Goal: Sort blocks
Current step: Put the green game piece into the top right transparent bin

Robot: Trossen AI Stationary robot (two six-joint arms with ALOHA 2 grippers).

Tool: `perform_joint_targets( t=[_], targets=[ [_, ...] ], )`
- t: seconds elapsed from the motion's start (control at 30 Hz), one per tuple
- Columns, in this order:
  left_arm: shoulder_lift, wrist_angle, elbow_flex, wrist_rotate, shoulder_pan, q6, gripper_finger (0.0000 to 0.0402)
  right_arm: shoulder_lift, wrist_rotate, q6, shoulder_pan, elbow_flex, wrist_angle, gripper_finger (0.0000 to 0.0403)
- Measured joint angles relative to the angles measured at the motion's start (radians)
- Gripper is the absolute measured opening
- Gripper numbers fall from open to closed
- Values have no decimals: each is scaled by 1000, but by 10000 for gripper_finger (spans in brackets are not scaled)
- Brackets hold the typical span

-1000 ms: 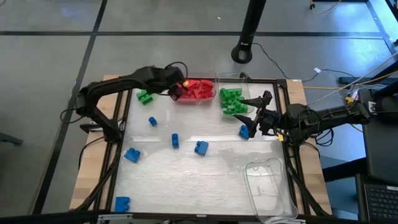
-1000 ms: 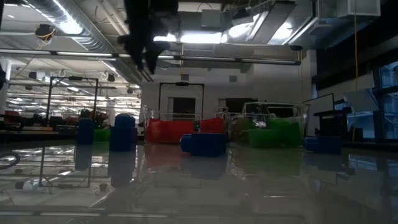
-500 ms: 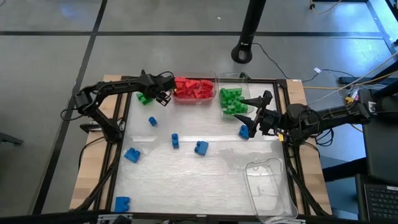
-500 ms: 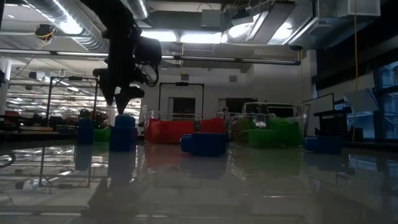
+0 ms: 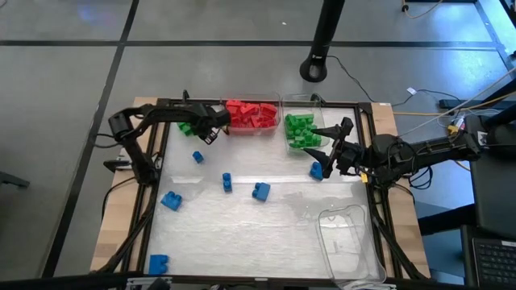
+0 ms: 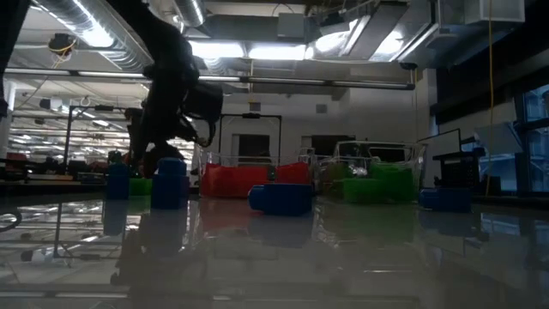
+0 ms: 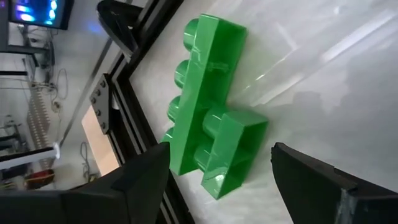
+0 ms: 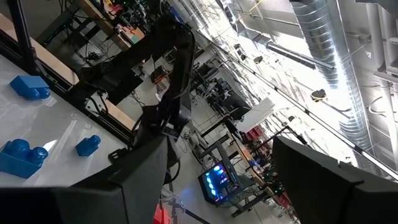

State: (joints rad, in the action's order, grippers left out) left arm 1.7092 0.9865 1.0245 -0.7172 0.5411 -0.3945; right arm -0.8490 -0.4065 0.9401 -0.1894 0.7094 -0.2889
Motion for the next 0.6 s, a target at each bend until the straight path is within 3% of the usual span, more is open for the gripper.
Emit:
perform_joint_targets(
  t=[0.37,0.6],
  targets=[
    [50,0,0,-5,24,-3,263,0,0,0,0,0,3,289],
    [50,-3,-9,-5,51,-8,232,0,0,0,0,0,6,289]
  ],
)
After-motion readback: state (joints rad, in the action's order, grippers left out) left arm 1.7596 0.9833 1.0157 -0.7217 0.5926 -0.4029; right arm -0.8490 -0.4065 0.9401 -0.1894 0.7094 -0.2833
